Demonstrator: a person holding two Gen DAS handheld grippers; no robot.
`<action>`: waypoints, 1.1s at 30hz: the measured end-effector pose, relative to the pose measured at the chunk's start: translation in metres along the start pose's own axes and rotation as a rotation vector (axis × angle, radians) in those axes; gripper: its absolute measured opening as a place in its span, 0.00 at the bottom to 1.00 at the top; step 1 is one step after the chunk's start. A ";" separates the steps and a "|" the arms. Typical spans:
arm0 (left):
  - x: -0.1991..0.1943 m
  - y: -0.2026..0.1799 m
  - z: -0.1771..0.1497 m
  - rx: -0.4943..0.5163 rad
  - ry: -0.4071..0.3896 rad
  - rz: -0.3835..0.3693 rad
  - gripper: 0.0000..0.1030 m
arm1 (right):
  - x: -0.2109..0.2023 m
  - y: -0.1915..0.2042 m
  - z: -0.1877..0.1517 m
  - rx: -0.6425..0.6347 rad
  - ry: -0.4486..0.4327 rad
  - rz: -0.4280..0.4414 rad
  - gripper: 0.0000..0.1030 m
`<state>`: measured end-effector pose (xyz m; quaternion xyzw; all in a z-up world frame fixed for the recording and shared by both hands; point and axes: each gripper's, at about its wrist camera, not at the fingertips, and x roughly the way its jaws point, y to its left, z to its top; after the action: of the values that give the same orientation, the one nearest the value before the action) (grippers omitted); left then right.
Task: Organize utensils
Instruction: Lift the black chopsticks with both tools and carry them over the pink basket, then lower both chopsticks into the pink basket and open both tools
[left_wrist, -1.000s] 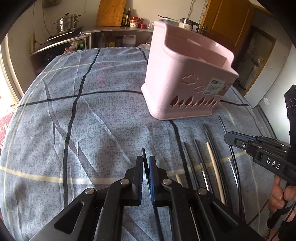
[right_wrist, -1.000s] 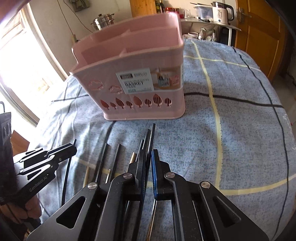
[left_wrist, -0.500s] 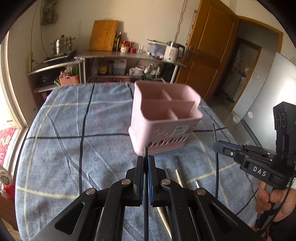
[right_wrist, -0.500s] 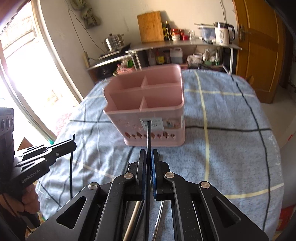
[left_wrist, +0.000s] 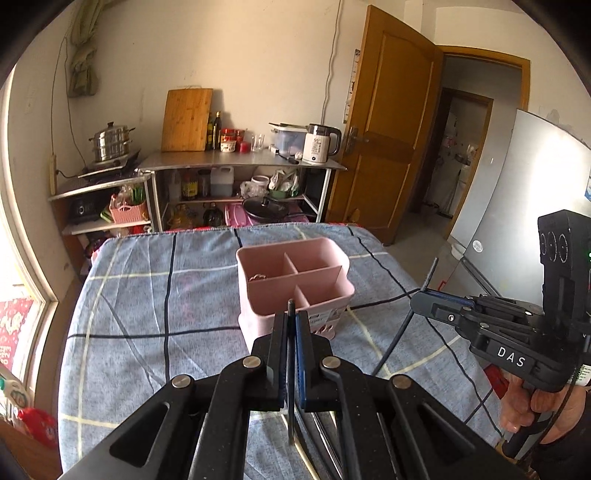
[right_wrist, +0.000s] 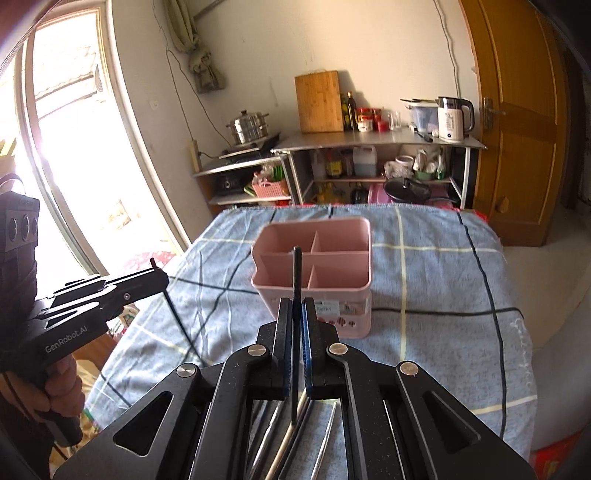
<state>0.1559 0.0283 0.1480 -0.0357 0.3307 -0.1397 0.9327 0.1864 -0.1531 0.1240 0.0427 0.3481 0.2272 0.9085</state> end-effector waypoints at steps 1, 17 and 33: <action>-0.001 -0.001 0.001 0.003 -0.004 -0.001 0.03 | -0.002 0.000 0.002 0.000 -0.005 0.002 0.05; -0.021 -0.001 0.093 0.002 -0.123 -0.017 0.03 | -0.027 0.000 0.062 -0.020 -0.132 0.001 0.04; 0.037 0.036 0.128 -0.075 -0.102 0.004 0.03 | 0.019 -0.001 0.103 -0.005 -0.157 0.003 0.05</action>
<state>0.2721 0.0490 0.2195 -0.0772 0.2879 -0.1235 0.9465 0.2662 -0.1370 0.1900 0.0585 0.2749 0.2253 0.9329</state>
